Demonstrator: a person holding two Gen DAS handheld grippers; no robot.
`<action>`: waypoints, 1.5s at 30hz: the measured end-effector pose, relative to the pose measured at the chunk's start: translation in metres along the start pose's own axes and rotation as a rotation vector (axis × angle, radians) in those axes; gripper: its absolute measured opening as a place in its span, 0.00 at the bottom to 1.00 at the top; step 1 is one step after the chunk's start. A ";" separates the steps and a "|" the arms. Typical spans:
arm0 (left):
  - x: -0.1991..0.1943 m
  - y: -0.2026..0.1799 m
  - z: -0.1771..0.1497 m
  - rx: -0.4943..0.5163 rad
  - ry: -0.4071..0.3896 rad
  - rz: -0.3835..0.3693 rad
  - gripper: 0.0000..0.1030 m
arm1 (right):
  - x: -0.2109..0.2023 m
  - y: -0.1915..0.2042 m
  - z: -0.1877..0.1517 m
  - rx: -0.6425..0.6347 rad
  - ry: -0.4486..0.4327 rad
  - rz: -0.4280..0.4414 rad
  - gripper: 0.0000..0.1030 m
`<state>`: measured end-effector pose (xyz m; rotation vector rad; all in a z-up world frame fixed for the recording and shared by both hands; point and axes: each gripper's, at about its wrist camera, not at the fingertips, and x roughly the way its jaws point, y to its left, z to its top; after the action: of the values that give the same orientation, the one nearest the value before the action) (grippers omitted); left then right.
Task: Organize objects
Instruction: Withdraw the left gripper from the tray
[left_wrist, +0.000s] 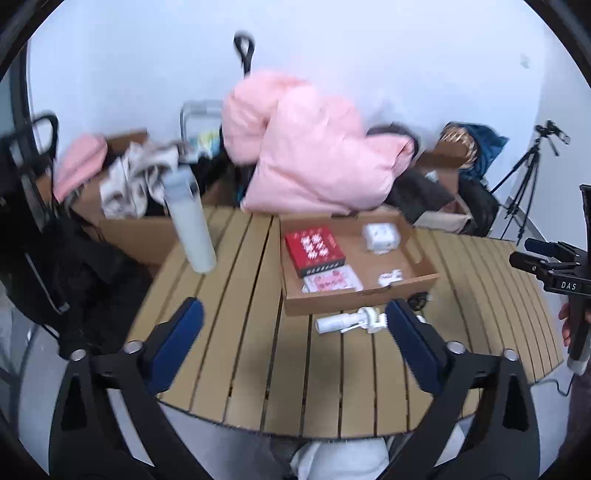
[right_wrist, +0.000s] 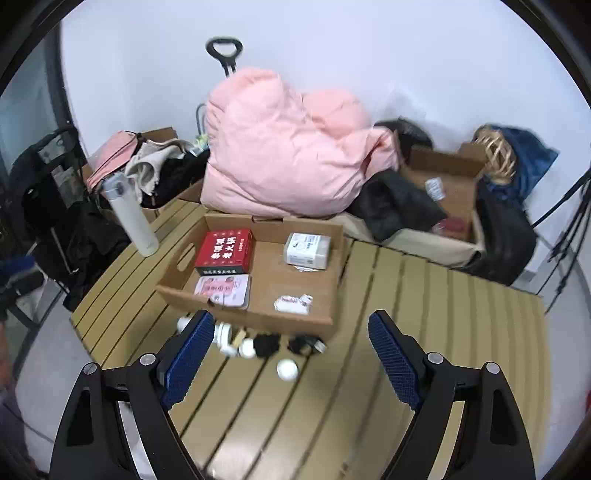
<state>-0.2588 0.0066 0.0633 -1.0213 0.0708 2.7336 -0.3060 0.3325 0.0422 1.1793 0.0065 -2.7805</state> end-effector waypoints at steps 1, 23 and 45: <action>-0.023 -0.004 -0.005 0.008 -0.041 -0.012 1.00 | -0.017 0.002 -0.005 -0.008 -0.012 0.006 0.86; -0.083 -0.048 -0.204 -0.033 0.054 -0.018 1.00 | -0.115 0.081 -0.253 0.074 -0.038 0.015 0.86; -0.007 -0.036 -0.191 -0.050 0.086 -0.006 1.00 | -0.090 0.066 -0.243 0.085 -0.180 -0.100 0.86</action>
<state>-0.1226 0.0165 -0.0754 -1.1506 0.0134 2.6984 -0.0622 0.2894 -0.0595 0.9661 -0.0722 -2.9931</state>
